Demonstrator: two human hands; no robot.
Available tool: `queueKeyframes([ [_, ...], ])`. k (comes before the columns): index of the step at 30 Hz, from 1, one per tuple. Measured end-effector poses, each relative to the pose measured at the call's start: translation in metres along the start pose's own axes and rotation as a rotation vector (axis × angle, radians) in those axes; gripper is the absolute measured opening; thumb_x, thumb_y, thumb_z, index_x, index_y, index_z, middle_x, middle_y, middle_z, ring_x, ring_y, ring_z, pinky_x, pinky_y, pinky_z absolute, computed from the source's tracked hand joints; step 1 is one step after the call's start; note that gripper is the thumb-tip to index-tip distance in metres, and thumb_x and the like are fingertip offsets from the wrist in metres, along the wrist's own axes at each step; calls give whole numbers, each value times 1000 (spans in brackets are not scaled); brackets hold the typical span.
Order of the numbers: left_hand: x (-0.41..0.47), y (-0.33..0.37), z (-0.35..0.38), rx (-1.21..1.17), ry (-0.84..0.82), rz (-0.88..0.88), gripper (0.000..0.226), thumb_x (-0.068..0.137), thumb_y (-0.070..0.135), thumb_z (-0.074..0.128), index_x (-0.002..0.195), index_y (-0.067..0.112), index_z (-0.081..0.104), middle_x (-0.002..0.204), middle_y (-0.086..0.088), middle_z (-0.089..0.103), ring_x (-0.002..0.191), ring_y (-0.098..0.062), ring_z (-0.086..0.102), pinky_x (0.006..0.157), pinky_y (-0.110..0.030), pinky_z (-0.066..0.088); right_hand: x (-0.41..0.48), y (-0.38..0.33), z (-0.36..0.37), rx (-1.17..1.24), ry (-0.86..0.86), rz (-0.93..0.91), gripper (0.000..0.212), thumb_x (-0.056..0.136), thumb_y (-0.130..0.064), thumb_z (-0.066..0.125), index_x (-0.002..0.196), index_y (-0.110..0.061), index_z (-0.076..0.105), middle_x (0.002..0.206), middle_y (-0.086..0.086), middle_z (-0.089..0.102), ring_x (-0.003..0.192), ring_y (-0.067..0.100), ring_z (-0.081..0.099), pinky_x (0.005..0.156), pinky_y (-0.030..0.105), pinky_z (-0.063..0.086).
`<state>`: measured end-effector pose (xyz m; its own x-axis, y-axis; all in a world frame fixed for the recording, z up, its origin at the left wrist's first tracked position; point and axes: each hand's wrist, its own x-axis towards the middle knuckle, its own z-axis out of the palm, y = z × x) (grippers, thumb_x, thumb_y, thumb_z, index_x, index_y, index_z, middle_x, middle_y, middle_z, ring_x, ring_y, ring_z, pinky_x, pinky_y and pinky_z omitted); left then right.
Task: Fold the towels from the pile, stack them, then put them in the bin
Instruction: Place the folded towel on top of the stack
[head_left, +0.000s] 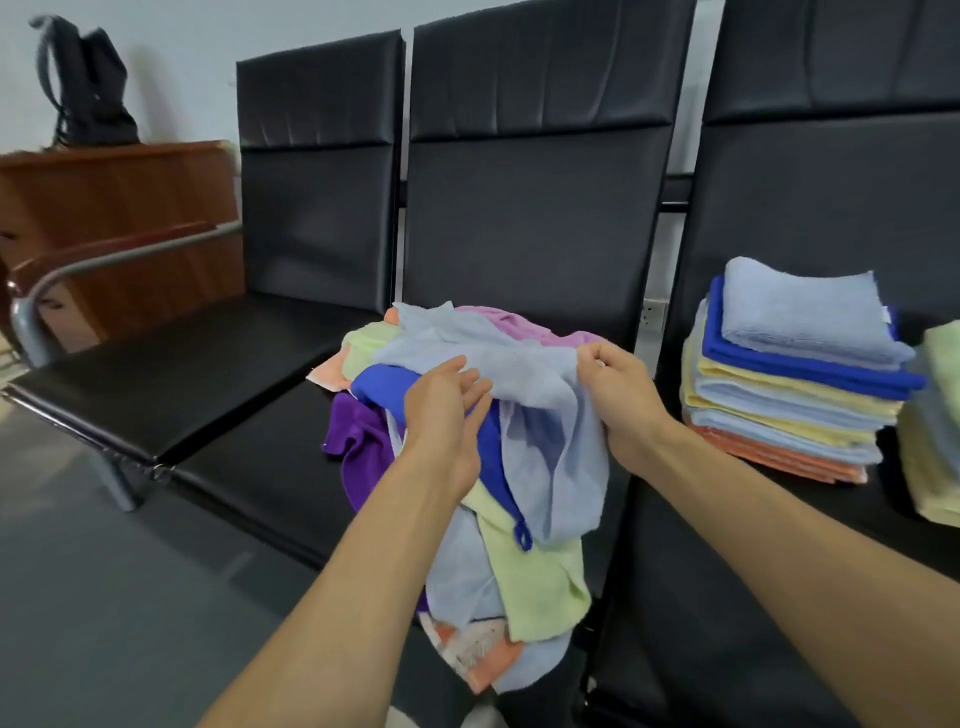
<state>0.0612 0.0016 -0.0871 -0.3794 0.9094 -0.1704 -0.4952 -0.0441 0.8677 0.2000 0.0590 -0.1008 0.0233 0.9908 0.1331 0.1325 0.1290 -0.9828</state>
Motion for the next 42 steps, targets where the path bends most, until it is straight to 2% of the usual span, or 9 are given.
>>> queueKeyframes([
  [3,-2,-4,15,-65,-14,-71,12,94,4,44,87,8,54,102,-13,53,95,-25,52,93,-35,49,-8,-17,-19,45,-103,-14,30,98,-14,45,104,14,54,104,29,58,83,30,53,88,48,51],
  [8,4,-9,18,-132,-11,-122,30,93,12,53,121,2,56,116,-16,64,107,-29,62,87,-39,54,-21,-32,-60,13,-570,22,30,100,-10,48,71,-8,57,67,-4,58,61,6,51,58,17,41],
  [12,2,-18,17,62,-13,-17,27,78,1,53,105,4,55,97,-12,62,91,-24,63,75,-33,57,-27,-29,-79,-194,-843,168,8,93,-10,59,89,-9,65,83,0,65,74,9,60,65,19,48],
  [19,8,-14,3,366,140,115,28,86,4,44,110,8,57,94,-7,60,79,-20,54,61,-26,41,-8,8,-47,-569,-498,121,11,93,-17,60,102,-14,63,100,4,68,81,13,66,83,31,54],
  [26,19,0,-25,351,253,119,20,82,-2,45,93,9,58,81,-3,55,72,-18,50,60,-27,38,27,40,-9,-640,-254,75,55,92,-30,62,138,-7,42,137,10,51,122,26,50,96,33,42],
  [31,19,-3,-44,849,5,139,67,73,14,72,133,13,40,127,-5,53,111,-23,55,86,-40,51,35,51,5,-763,-262,145,53,84,-33,73,123,-7,50,118,9,62,113,29,54,98,40,44],
  [35,16,-2,-53,1366,-81,121,100,77,44,75,147,6,15,145,-8,30,130,-27,38,96,-36,41,28,45,-6,-806,-265,143,36,85,-29,71,63,-12,48,66,0,49,73,20,51,51,22,32],
  [38,13,4,-60,1553,-189,19,96,71,62,72,143,14,30,136,-4,48,113,-23,55,86,-32,47,18,37,-15,-662,-281,115,43,89,-31,65,59,-13,39,61,-1,40,58,13,38,52,26,26],
  [42,0,12,-56,1757,-249,-32,42,88,42,60,116,14,49,94,-5,64,71,-19,67,67,-33,52,-1,17,-28,-406,-308,89,39,102,-37,40,114,-6,60,108,0,57,96,15,51,86,30,40],
])
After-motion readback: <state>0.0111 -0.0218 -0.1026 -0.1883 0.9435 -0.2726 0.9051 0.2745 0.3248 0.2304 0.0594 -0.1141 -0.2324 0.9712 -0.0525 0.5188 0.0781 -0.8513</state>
